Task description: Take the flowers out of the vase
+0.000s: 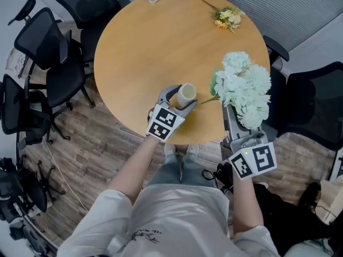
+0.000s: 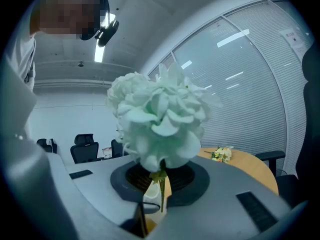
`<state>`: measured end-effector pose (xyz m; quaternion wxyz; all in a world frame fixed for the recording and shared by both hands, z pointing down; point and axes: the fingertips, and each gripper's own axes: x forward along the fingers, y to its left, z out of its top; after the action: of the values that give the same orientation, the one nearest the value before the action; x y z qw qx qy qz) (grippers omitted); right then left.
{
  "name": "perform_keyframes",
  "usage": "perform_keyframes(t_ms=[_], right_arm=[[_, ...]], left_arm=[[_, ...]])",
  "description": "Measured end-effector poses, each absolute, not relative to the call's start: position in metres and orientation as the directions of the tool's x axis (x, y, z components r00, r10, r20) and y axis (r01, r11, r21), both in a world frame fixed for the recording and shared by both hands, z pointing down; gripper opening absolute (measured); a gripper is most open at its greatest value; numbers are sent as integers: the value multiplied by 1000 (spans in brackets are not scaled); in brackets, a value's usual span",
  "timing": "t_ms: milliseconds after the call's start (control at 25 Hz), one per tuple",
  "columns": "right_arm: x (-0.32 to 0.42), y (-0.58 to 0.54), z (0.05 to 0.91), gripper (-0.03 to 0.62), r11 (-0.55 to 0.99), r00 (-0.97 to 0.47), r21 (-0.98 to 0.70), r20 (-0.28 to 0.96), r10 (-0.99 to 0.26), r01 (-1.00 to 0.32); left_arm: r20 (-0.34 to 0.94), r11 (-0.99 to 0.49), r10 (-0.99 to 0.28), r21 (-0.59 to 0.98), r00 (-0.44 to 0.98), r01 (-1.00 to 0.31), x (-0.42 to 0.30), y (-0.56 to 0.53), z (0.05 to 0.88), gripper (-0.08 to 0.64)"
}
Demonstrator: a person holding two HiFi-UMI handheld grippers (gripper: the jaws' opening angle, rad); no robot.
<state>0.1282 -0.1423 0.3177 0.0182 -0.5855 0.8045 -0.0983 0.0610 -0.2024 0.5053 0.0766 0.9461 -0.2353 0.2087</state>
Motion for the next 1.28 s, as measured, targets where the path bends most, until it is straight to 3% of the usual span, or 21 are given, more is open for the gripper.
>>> perform_keyframes(t_ms=[440, 1280], right_arm=[[129, -112, 365, 50, 274, -308, -205, 157, -938, -939], [124, -108, 376, 51, 294, -335, -215, 193, -922, -931]], left_arm=[[436, -875, -417, 45, 798, -482, 60, -190, 511, 314], [403, -847, -460, 68, 791, -528, 42, -179, 474, 324]])
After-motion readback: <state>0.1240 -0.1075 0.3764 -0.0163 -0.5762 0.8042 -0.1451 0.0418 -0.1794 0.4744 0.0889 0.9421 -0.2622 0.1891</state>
